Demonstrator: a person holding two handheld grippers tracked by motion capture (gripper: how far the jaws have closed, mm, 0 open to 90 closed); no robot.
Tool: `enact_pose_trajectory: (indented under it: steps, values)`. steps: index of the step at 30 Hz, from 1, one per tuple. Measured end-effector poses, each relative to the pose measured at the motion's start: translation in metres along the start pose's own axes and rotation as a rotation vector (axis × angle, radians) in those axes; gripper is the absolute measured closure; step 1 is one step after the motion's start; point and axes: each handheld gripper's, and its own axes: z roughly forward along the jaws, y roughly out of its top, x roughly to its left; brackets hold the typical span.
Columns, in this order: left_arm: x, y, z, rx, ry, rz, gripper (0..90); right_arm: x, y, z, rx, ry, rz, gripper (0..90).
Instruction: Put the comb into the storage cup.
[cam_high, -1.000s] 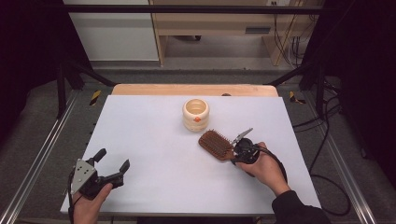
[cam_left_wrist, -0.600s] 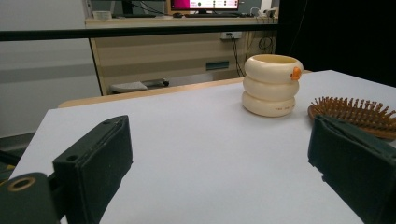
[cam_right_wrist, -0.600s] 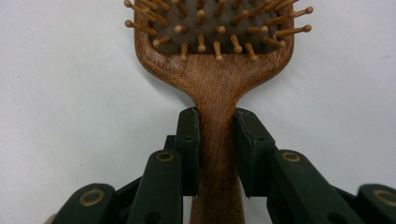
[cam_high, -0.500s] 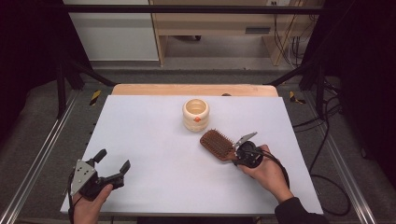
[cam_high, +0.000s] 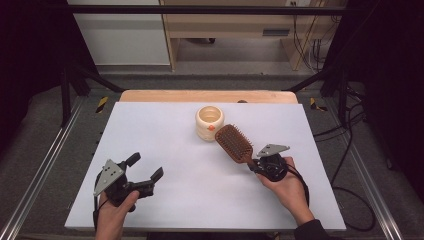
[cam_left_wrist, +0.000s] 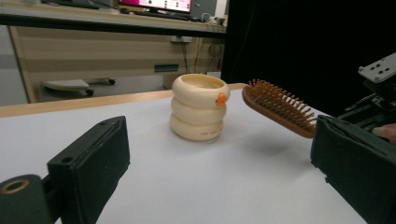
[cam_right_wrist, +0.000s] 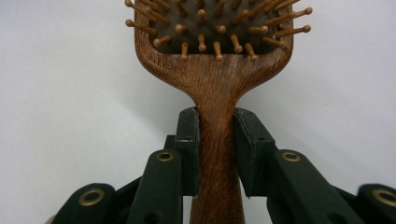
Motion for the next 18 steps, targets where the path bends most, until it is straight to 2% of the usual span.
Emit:
enact_pose_trajectory:
  steps: [5, 15, 18]
  values:
    - [-0.008, 0.015, 0.025, 0.016, -0.037, 0.024, 4.7, 0.004, 0.003, -0.001, -0.068, -0.005, 0.001, 72.6]
    - [-0.022, 0.039, 0.071, 0.026, -0.126, 0.011, 4.7, 0.006, 0.011, -0.011, -0.211, 0.008, 0.029, 72.5]
    - [-0.024, 0.046, 0.080, 0.023, -0.144, -0.019, 4.7, 0.011, 0.019, -0.012, -0.255, 0.022, 0.021, 72.6]
